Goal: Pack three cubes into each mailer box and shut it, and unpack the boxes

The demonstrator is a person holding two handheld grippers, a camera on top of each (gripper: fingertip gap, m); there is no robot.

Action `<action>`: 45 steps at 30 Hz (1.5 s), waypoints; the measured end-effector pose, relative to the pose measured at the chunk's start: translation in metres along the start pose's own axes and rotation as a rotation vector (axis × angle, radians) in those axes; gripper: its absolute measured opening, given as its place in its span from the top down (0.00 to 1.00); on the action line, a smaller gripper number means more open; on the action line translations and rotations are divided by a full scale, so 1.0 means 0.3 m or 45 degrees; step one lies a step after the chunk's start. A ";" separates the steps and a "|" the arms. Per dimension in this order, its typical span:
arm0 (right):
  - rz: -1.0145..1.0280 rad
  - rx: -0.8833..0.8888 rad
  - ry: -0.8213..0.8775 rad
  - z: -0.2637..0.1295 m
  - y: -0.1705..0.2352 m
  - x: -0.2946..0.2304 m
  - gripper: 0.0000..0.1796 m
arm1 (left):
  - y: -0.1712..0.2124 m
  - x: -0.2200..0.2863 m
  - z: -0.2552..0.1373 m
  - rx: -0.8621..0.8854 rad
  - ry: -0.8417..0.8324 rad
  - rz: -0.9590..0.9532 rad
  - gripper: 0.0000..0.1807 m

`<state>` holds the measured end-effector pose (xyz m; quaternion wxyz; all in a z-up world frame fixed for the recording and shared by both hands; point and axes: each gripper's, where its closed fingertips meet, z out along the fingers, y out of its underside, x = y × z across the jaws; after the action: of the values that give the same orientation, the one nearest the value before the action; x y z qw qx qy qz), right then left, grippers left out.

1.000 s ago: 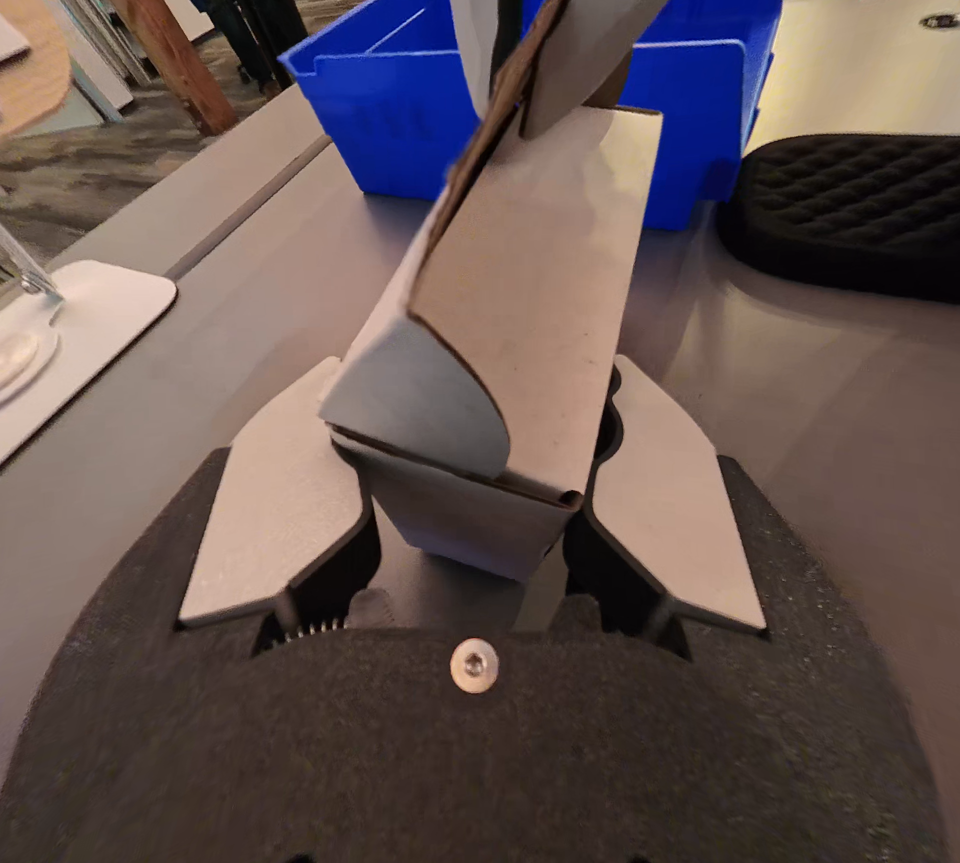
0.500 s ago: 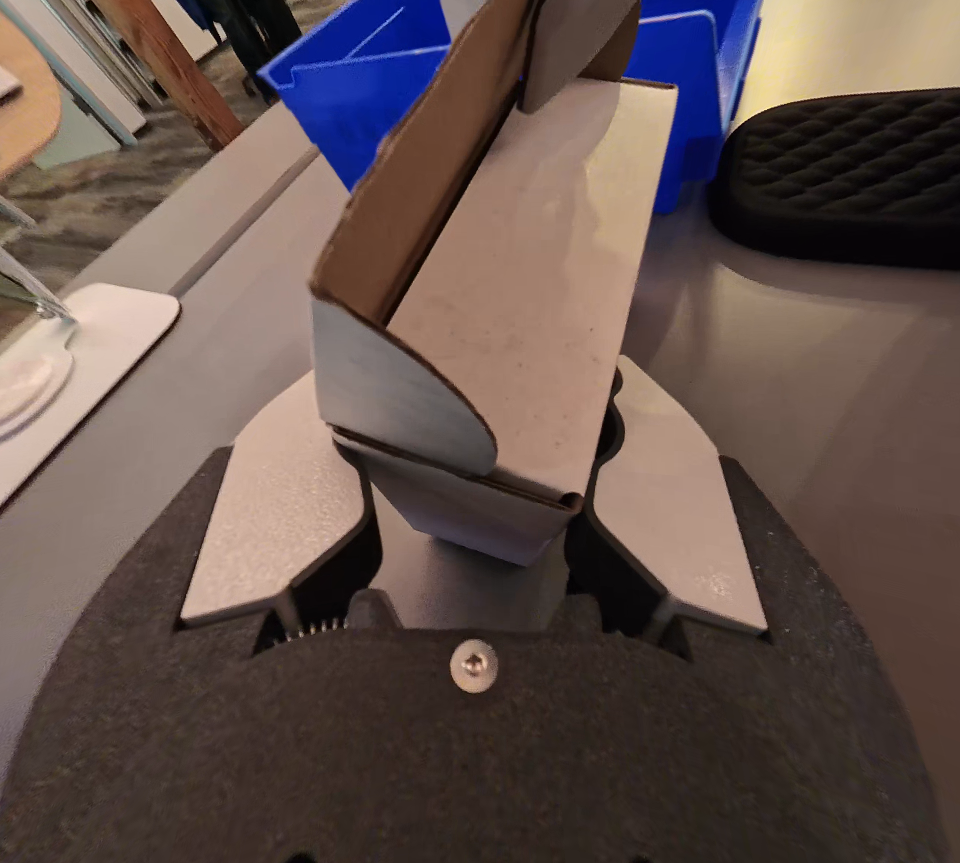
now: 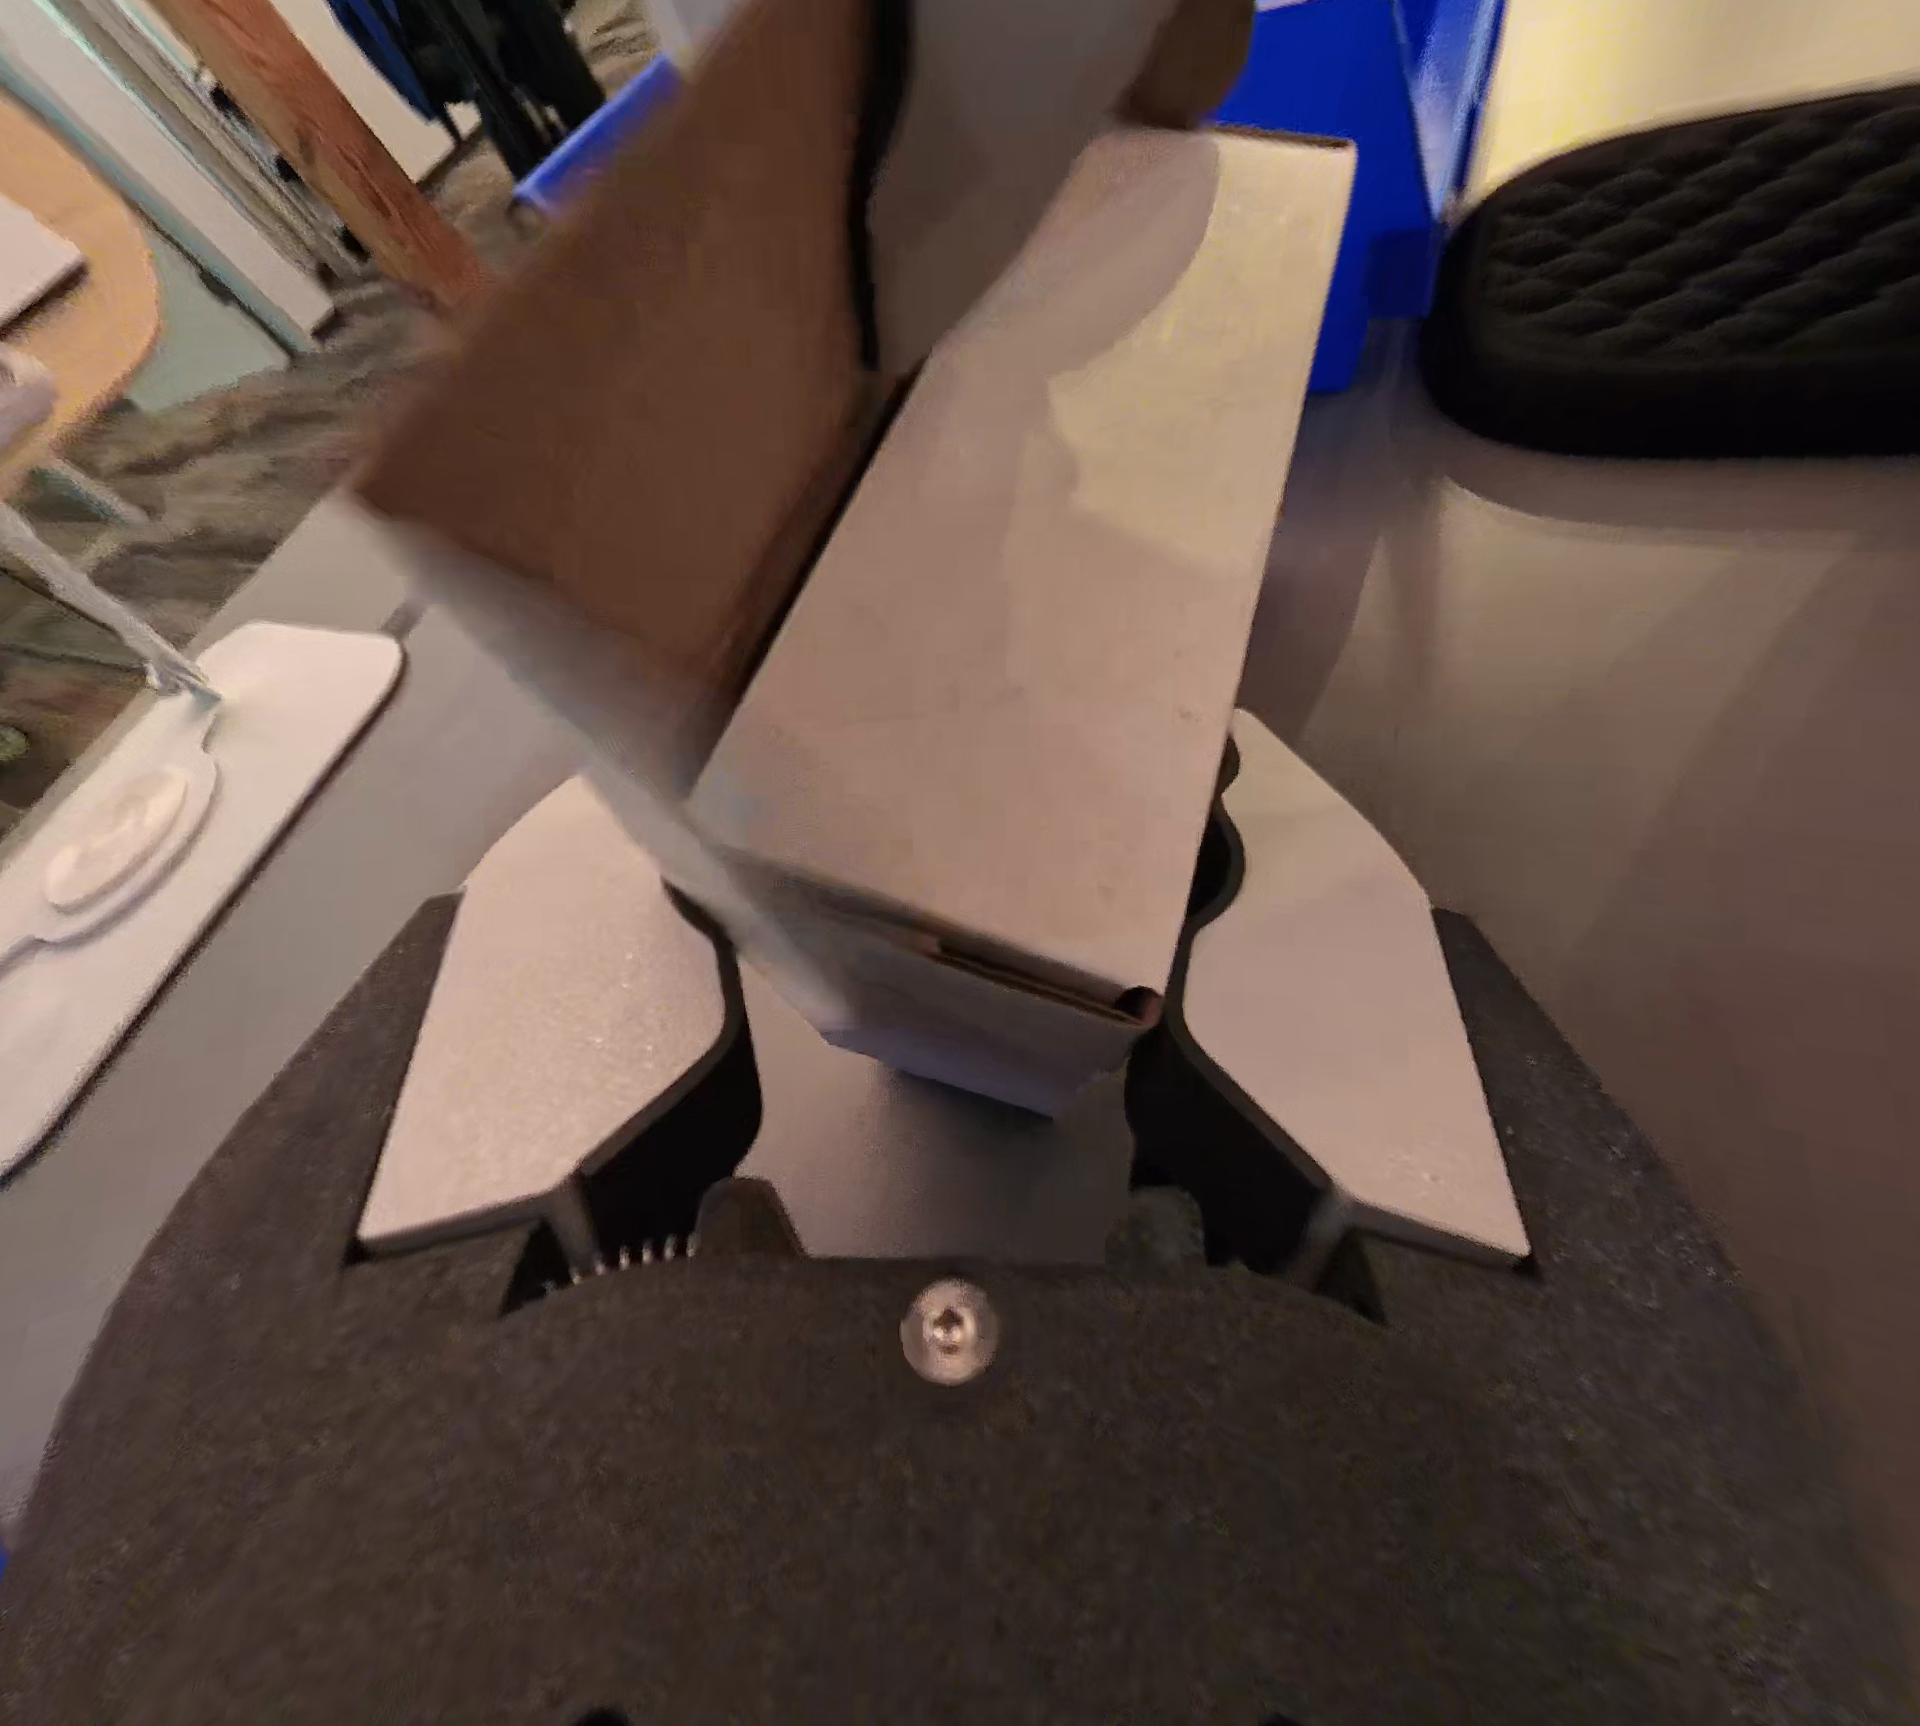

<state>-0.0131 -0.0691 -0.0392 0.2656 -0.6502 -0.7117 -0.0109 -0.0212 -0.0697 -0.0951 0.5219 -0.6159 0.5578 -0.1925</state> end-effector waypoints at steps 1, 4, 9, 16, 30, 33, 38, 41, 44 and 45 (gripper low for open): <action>0.046 0.017 -0.061 -0.011 0.000 -0.015 0.98 | 0.001 0.004 -0.001 -0.006 -0.018 0.084 0.50; 0.151 0.058 -0.206 -0.033 0.008 -0.048 0.98 | 0.005 0.015 0.004 -0.041 -0.073 0.260 0.50; 0.404 0.152 -0.414 -0.035 0.006 -0.052 0.98 | 0.006 0.016 0.005 -0.043 -0.068 0.278 0.50; 0.460 0.203 -0.510 -0.036 0.002 -0.062 0.97 | 0.027 -0.001 -0.002 -0.105 -0.134 0.360 0.51; 0.358 0.151 -0.254 0.009 0.022 0.018 0.98 | 0.034 -0.090 -0.086 -0.165 -0.358 0.336 0.47; 0.354 0.145 -0.226 0.014 0.025 0.030 0.98 | -0.046 -0.105 -0.157 -0.073 -0.461 0.388 0.46; 0.364 0.129 -0.224 0.015 0.027 0.034 0.98 | -0.193 0.022 -0.213 0.082 -0.518 0.624 0.56; 0.378 0.118 -0.222 0.015 0.029 0.035 0.98 | -0.203 0.096 -0.153 -0.001 -0.466 0.708 0.55; 0.383 0.114 -0.224 0.014 0.028 0.033 0.98 | -0.155 0.083 -0.074 -0.214 -0.431 0.665 0.50; 0.385 0.112 -0.226 0.013 0.028 0.031 0.98 | -0.137 0.069 -0.057 -0.289 -0.429 0.670 0.50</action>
<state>-0.0068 -0.0577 -0.0418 0.2287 -0.7359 -0.6264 0.1177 -0.0089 -0.1023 -0.0606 0.5667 -0.5281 0.6215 0.1167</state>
